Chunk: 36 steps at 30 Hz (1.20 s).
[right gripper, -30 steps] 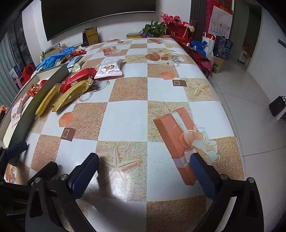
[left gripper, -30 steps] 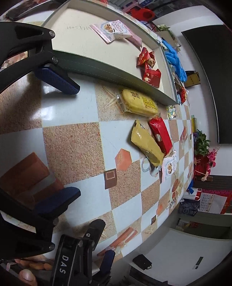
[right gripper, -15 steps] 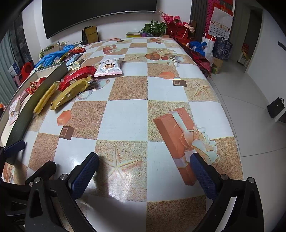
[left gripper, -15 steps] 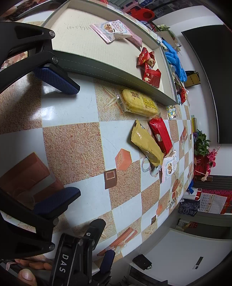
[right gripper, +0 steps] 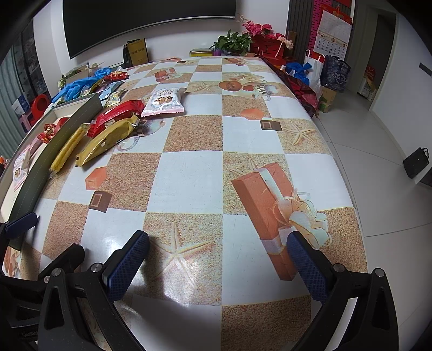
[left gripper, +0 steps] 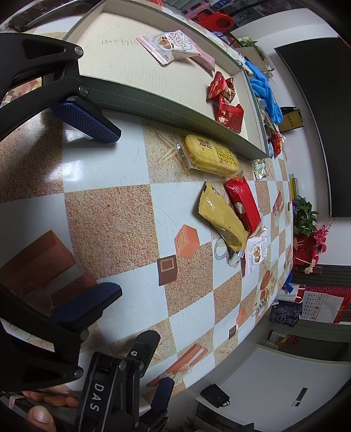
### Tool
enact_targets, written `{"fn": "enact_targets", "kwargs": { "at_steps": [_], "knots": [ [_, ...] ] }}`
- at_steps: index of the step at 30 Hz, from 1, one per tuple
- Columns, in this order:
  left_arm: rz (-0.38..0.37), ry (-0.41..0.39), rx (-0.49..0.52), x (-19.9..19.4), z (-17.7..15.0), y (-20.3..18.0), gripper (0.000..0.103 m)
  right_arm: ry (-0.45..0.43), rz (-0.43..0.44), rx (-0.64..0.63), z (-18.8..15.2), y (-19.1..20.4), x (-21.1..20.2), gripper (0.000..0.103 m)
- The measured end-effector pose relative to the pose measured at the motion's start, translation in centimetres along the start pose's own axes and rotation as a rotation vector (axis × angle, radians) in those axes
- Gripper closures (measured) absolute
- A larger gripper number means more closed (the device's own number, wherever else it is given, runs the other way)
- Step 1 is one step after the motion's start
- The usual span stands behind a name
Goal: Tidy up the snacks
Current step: 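Grasp the gold-wrapped bar with the left tool while the right tool grasps another Crispy Cranberry pouch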
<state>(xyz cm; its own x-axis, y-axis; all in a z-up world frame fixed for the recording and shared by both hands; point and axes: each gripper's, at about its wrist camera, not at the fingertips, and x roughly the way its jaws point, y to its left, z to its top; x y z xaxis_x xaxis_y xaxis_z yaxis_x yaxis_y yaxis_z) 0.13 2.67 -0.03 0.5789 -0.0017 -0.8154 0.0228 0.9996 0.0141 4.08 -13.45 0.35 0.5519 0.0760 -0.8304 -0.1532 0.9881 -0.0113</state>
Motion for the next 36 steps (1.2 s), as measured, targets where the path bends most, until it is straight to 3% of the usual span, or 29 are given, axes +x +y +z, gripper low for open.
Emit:
{"fn": "enact_targets", "kwargs": {
  "at_steps": [10, 16, 20, 28, 36],
  "knots": [
    [-0.002, 0.001, 0.005, -0.1, 0.0, -0.1, 0.000, -0.001, 0.001, 0.000, -0.1, 0.0, 0.0, 0.001],
    [-0.037, 0.067, 0.031, 0.2, 0.6, 0.0, 0.000, -0.001, 0.002, 0.000, -0.1, 0.0, 0.0, 0.001],
    [-0.053, 0.044, 0.064, 0.3, 0.6, -0.1, 0.000, -0.001, 0.002, 0.000, -0.1, 0.0, 0.0, 0.001],
    [-0.080, 0.125, 0.120, 1.5, 2.7, -0.2, 0.000, -0.003, 0.004, 0.000, -0.1, 0.0, -0.1, 0.001],
    [-0.030, 0.019, 0.277, 0.3, 5.7, -2.1, 0.000, -0.036, 0.043, 0.089, -0.1, -1.6, -0.7, 0.001]
  ]
}}
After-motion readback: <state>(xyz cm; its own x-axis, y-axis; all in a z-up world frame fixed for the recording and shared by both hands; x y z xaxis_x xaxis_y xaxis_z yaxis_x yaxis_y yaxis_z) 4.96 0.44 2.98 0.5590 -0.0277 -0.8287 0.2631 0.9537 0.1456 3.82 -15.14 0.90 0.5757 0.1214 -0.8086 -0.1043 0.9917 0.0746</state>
